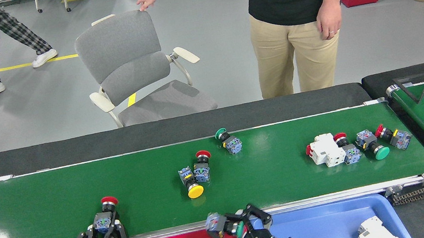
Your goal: Pick switch part from conveyor to tray
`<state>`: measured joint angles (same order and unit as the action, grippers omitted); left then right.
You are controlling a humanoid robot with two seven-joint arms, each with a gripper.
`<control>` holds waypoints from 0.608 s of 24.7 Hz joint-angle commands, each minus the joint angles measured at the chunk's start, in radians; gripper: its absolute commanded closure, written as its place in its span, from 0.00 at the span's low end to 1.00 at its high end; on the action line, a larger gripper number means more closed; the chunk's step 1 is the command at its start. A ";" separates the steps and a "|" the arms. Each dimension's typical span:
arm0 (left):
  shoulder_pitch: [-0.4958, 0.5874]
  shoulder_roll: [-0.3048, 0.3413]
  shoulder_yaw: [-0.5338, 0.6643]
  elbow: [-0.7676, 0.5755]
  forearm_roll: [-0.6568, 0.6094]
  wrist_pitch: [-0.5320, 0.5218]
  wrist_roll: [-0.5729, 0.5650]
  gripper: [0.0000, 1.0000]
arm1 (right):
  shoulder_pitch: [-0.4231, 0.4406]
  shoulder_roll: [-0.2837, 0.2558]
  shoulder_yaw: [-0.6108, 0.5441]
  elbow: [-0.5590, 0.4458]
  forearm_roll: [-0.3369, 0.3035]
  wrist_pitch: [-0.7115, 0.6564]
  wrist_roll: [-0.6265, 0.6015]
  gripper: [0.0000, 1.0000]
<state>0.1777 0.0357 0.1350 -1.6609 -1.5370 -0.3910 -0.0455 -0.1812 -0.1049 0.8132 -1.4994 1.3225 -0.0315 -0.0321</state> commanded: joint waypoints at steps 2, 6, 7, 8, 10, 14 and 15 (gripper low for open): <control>0.037 0.004 0.014 -0.088 0.005 -0.241 0.001 0.31 | -0.008 0.008 -0.009 -0.036 0.000 0.001 -0.011 0.00; 0.092 -0.003 0.009 -0.109 0.002 -0.224 0.003 0.00 | 0.074 -0.018 -0.197 -0.094 -0.006 0.013 -0.065 0.00; 0.105 -0.005 0.012 -0.109 0.002 -0.224 0.004 0.00 | 0.132 -0.013 -0.279 -0.105 -0.006 0.013 -0.086 0.00; 0.109 -0.008 0.015 -0.109 0.002 -0.216 0.004 0.00 | 0.180 -0.009 -0.364 -0.122 -0.006 0.013 -0.103 0.00; 0.112 -0.010 0.032 -0.106 0.000 -0.158 0.006 0.00 | 0.276 -0.006 -0.531 -0.136 -0.011 0.012 -0.135 0.00; 0.112 -0.014 0.124 -0.106 0.011 0.109 0.013 0.00 | 0.362 0.021 -0.709 -0.134 -0.023 0.007 -0.147 0.00; 0.111 -0.010 0.164 -0.099 0.014 0.147 0.013 0.00 | 0.362 0.022 -0.729 -0.130 -0.028 0.013 -0.140 0.00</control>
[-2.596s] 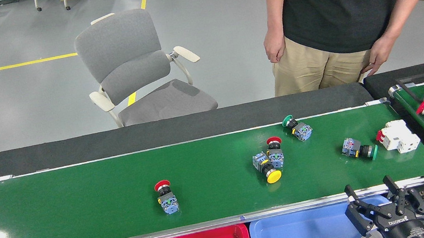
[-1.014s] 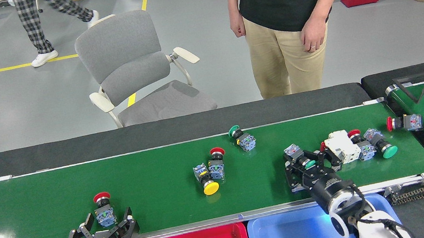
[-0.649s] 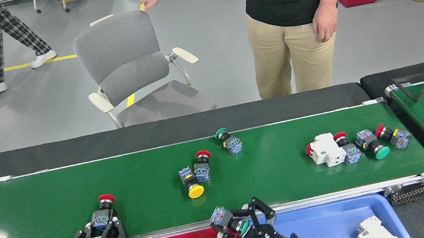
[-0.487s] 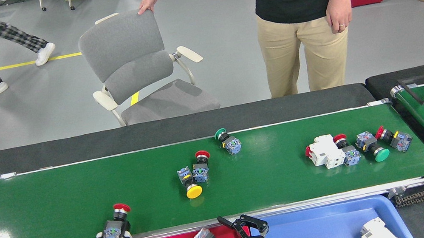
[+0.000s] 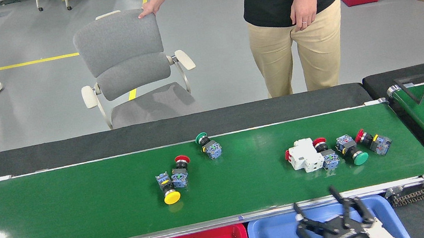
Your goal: Pick switch part from conveyor to tray
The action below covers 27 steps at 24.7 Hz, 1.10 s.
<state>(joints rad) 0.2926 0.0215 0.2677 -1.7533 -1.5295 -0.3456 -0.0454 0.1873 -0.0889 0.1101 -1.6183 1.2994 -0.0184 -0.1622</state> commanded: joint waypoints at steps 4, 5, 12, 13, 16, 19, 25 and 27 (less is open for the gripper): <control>-0.003 0.017 0.104 0.005 0.006 0.096 0.013 0.00 | -0.045 0.009 -0.033 0.011 0.000 0.021 0.013 0.00; -0.003 0.017 0.102 0.003 0.006 0.094 0.013 0.00 | -0.058 0.008 -0.027 0.017 0.006 0.041 0.030 0.00; -0.079 0.003 -0.059 -0.005 -0.006 0.108 -0.002 0.00 | -0.193 -0.015 -0.020 0.130 0.006 0.054 0.102 0.00; -0.112 0.000 -0.082 -0.003 -0.011 0.111 -0.021 0.00 | -0.213 -0.034 -0.018 0.153 0.001 0.020 0.102 0.00; -0.184 -0.014 -0.151 0.005 -0.017 0.115 -0.110 0.00 | -0.259 -0.058 -0.020 0.202 -0.006 -0.132 0.139 0.00; -0.236 -0.032 -0.194 0.044 -0.018 0.125 -0.139 0.00 | -0.307 -0.054 -0.018 0.250 -0.006 -0.193 0.171 0.00; -0.322 -0.040 -0.217 0.179 -0.040 0.154 -0.139 0.00 | -0.385 -0.045 0.059 0.321 -0.006 -0.233 0.188 0.00; -0.359 -0.035 -0.214 0.229 -0.040 0.163 -0.139 0.00 | -0.421 -0.019 0.086 0.364 -0.006 -0.232 0.202 0.00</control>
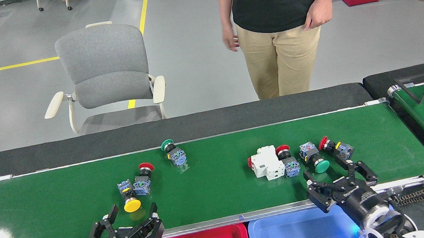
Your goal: Pick switch part from conveyor to tray
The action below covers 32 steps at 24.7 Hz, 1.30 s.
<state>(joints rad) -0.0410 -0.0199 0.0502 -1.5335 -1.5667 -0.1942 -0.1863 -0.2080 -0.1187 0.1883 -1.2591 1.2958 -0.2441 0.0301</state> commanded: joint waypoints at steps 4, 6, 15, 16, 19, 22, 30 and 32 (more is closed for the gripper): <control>-0.103 0.017 0.002 0.119 -0.003 0.084 0.004 0.00 | -0.132 0.082 0.059 0.133 0.007 0.006 0.011 0.00; -0.129 0.017 0.003 0.159 -0.003 0.096 0.005 0.00 | -0.183 0.113 0.062 0.199 0.007 0.006 0.013 0.03; -0.258 0.069 0.007 0.349 -0.003 0.171 0.013 0.00 | -0.264 0.126 0.137 0.294 0.007 -0.006 0.027 0.98; -0.277 0.070 0.007 0.372 -0.003 0.179 0.015 0.00 | -0.264 0.126 0.137 0.290 0.005 -0.009 0.025 0.98; -0.309 0.095 0.007 0.418 -0.003 0.205 0.015 0.00 | -0.261 0.125 0.140 0.262 0.002 -0.012 0.025 0.98; -0.316 0.104 0.008 0.444 -0.001 0.219 0.016 0.00 | -0.225 0.126 0.141 0.179 0.000 -0.057 0.024 0.98; -0.353 0.118 0.010 0.561 0.002 0.397 0.120 0.17 | -0.019 0.125 0.263 -0.141 0.003 -0.287 0.037 0.98; -0.355 0.118 0.010 0.569 0.008 0.403 0.139 0.27 | 0.030 0.125 0.295 -0.197 0.011 -0.347 0.037 0.71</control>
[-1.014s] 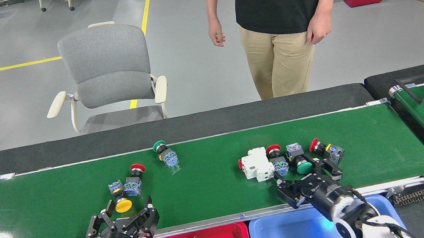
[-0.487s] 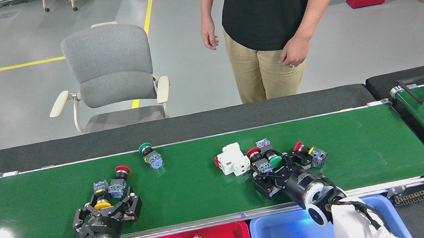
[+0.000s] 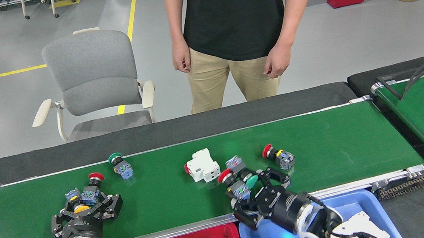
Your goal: Pick switch part from conveyor to tray
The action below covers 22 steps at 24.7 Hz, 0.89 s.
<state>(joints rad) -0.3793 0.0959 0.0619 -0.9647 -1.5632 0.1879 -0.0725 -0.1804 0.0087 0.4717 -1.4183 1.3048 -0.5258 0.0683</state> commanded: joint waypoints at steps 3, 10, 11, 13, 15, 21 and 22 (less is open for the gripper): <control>-0.017 0.002 -0.002 0.000 0.009 0.019 0.048 0.39 | 0.016 0.004 0.077 -0.041 0.010 -0.083 -0.001 0.00; 0.039 0.022 -0.002 -0.038 0.095 -0.042 0.114 0.59 | 0.021 -0.013 -0.019 -0.105 -0.042 -0.091 -0.002 0.00; 0.056 0.027 -0.002 -0.063 0.101 -0.065 0.114 0.60 | 0.027 -0.018 -0.078 -0.113 -0.056 -0.092 -0.002 0.00; 0.118 0.034 -0.001 -0.129 0.114 -0.102 0.114 0.65 | 0.068 -0.015 -0.219 -0.122 -0.090 -0.089 -0.005 0.00; 0.195 0.036 -0.001 -0.229 0.118 -0.133 0.114 0.66 | 0.113 -0.006 -0.404 -0.123 -0.108 -0.085 -0.005 0.00; 0.479 0.071 -0.001 -0.577 0.118 -0.429 0.112 0.59 | 0.234 0.004 -0.749 -0.120 -0.108 -0.045 -0.008 0.00; 0.557 0.077 -0.001 -0.652 0.118 -0.528 0.112 0.50 | 0.246 0.000 -0.782 -0.119 -0.108 -0.039 -0.008 0.00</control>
<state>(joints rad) 0.1571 0.1624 0.0583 -1.5593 -1.4473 -0.2052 0.0395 0.0684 0.0115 -0.2846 -1.5270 1.2007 -0.5794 0.0691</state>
